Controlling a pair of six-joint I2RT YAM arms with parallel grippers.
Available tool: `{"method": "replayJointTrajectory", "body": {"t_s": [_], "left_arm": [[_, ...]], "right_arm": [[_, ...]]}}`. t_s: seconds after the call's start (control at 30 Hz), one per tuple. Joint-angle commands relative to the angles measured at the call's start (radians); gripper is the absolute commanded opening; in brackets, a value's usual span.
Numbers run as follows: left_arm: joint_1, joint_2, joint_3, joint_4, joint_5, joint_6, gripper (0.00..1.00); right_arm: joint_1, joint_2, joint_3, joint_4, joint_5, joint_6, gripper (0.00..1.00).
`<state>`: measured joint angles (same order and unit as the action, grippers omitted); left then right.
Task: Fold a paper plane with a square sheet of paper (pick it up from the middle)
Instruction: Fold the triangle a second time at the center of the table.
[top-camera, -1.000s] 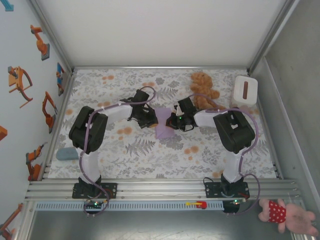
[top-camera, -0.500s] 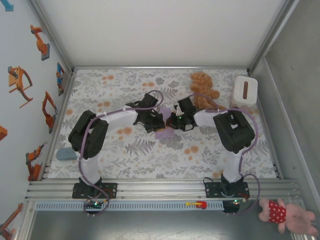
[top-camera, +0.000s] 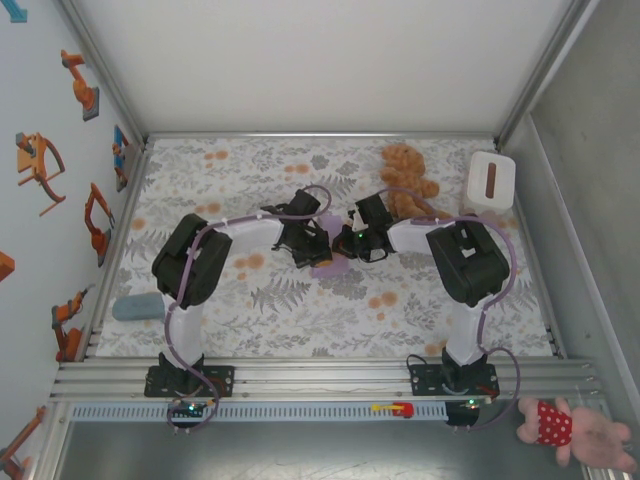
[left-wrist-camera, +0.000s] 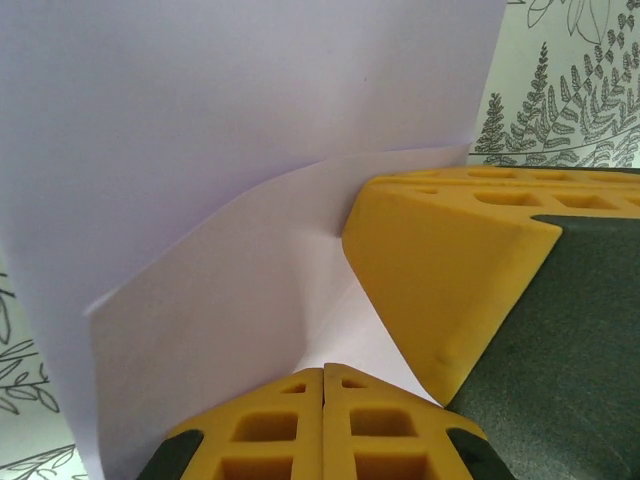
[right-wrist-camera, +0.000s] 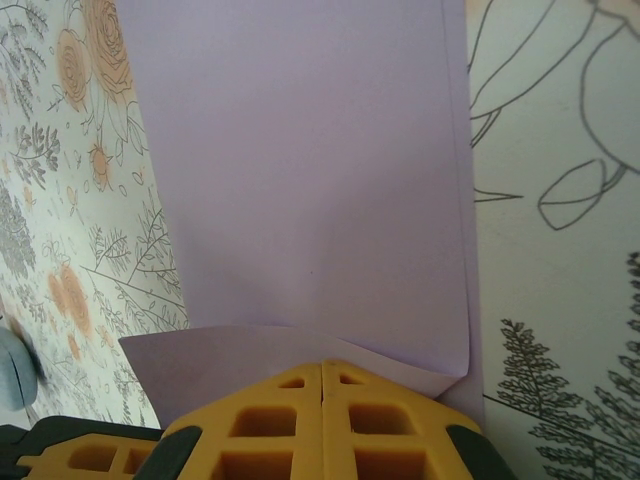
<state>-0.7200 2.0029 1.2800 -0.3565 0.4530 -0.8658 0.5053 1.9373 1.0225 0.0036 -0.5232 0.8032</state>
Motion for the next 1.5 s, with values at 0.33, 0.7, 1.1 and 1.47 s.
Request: {"method": "replayJointTrajectory", "body": {"t_s": [0.33, 0.7, 1.1, 1.47], "left_arm": [[-0.002, 0.043, 0.039, -0.066, -0.027, 0.016, 0.0], [-0.002, 0.035, 0.02, -0.092, -0.044, 0.031, 0.0], [0.012, 0.012, -0.043, -0.085, -0.022, 0.025, 0.0], [0.026, -0.028, -0.099, -0.09, 0.004, 0.032, 0.0]], "right_arm": [[0.001, 0.074, -0.022, -0.123, 0.084, 0.003, 0.0], [0.0, 0.081, -0.02, -0.134, 0.093, 0.005, 0.0], [0.002, 0.095, -0.01, -0.173, 0.111, -0.006, 0.0], [0.001, 0.108, -0.006, -0.205, 0.129, -0.018, 0.0]]}}
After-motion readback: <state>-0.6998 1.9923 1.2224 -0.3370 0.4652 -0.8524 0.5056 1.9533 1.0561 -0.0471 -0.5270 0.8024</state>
